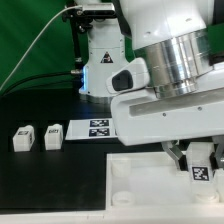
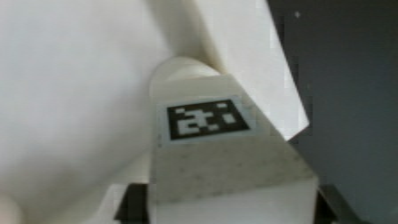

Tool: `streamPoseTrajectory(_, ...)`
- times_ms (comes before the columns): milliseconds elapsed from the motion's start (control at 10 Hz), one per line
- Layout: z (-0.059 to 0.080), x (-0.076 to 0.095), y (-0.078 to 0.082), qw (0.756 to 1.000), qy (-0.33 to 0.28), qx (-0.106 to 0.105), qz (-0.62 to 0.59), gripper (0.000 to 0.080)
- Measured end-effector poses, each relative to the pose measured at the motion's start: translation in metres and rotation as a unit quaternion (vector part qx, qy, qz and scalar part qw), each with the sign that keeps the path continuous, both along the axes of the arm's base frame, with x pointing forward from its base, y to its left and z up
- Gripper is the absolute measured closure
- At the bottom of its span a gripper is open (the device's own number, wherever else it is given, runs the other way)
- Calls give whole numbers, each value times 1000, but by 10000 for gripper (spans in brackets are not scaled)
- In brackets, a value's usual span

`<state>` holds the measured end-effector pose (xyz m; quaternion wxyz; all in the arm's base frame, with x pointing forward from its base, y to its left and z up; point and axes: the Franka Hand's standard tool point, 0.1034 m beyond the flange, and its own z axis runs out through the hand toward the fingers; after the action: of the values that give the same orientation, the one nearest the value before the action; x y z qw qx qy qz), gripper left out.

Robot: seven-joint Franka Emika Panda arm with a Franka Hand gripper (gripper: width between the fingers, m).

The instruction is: Assemble one leg

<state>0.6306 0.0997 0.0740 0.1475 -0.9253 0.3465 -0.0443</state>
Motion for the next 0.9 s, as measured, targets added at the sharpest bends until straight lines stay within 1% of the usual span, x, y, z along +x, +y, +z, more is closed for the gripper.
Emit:
streamPoseTrajectory(100, 0, -1, -1, 998, 18, 17, -60, 492)
streamPoseTrajectory(200, -1, -3, -2, 991, 36, 37, -125, 492)
streamPoseTrajectory(300, -1, -6, 0, 977, 56, 55, -196, 492)
streamPoseTrajectory(500, -2, -8, 1, 951, 84, 76, -289, 491)
streamPoseTrajectory(600, -2, -8, 1, 945, 88, 79, -304, 491)
streamPoseTrajectory(700, -2, -8, 0, 953, 82, 75, -283, 491)
streamPoseTrajectory(800, -2, -8, 1, 959, 78, 71, -264, 410)
streamPoseTrajectory(900, -3, -9, 2, 959, 78, 72, -263, 410)
